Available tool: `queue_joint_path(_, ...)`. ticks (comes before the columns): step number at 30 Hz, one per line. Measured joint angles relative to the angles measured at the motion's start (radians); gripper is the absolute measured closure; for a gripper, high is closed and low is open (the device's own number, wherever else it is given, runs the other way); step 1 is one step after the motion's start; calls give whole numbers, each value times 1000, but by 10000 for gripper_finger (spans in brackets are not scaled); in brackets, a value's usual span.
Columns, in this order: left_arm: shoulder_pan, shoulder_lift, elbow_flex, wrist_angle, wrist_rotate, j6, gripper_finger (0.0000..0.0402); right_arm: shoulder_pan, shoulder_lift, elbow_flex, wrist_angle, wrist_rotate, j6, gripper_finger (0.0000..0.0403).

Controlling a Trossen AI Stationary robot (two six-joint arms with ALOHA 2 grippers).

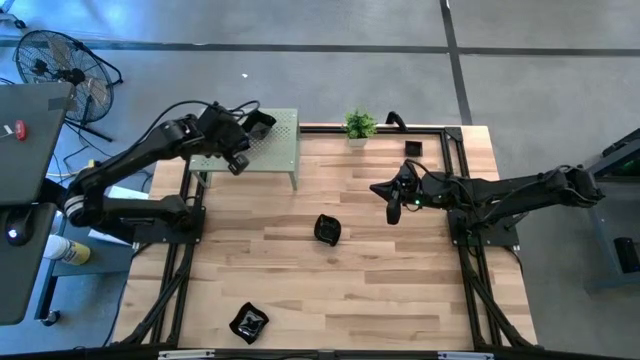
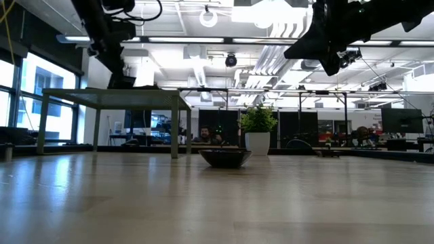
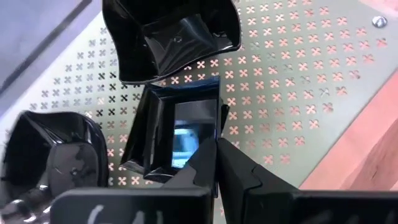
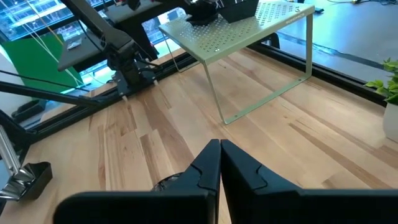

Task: Pick & Place Mini shaped plates
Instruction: Stack the black square plate on top of the black square plate on the shelf, then stack the black leaf-shaped plate on top of the stacked black leaf-shaped plate on the shelf

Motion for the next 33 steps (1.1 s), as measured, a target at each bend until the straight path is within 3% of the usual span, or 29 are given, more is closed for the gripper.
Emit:
queue_joint_path(9,0,-13,0,-18,-39,165,400,0,0,0,0,0,0,396)
queue_joint_path(15,0,-10,0,-16,-55,174,397,0,0,0,0,0,0,396)
queue_joint_path(26,0,-10,0,-60,-55,159,287,0,0,0,1,0,0,396)
queue_joint_path(30,0,-10,0,-59,-43,124,284,0,0,0,1,0,0,396)
queue_joint_path(33,0,-10,0,-58,13,81,303,0,0,0,1,-1,0,396)
